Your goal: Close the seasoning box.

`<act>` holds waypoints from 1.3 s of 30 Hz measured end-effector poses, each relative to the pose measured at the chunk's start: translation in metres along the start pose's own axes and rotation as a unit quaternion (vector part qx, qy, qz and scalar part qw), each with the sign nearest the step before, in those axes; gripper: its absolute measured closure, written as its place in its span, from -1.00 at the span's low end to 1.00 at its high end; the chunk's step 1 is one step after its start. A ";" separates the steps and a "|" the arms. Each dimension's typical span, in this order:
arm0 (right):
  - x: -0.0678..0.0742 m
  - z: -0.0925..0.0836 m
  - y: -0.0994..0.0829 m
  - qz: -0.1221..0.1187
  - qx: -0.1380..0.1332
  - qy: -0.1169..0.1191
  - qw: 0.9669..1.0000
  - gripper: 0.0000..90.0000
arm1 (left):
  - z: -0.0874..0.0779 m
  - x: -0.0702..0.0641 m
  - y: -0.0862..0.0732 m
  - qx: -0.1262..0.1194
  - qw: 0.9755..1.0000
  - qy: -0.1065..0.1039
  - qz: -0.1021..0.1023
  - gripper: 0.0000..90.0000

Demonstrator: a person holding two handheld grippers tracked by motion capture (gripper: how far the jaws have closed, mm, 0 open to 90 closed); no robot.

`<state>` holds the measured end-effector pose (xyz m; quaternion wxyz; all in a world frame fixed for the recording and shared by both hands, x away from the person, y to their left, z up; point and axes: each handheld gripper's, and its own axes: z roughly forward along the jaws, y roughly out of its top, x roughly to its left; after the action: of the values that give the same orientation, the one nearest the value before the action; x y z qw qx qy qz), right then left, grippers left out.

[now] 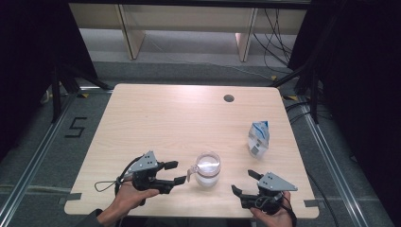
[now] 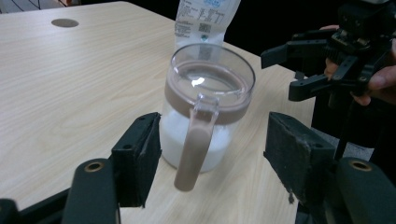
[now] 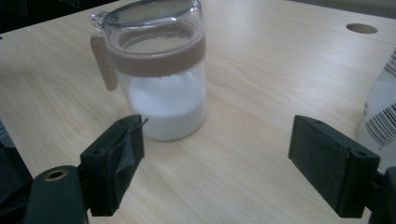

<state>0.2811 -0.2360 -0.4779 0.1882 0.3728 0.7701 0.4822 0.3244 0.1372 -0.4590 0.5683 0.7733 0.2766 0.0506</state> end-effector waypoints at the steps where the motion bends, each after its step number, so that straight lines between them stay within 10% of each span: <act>1: 0.000 0.000 0.000 0.001 -0.004 0.002 1.000 -0.63 | -0.001 0.001 -0.002 -0.001 1.000 -0.004 0.000 -0.24; 39: 0.009 -0.003 -0.005 -0.003 0.001 0.039 0.999 -0.65 | -0.030 -0.008 -0.044 0.056 0.998 0.026 0.023 -0.47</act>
<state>0.2713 -0.2322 -0.4807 0.1588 0.3518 0.7783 0.4952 0.2894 0.1676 -0.4865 0.5152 0.8086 0.2757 0.0688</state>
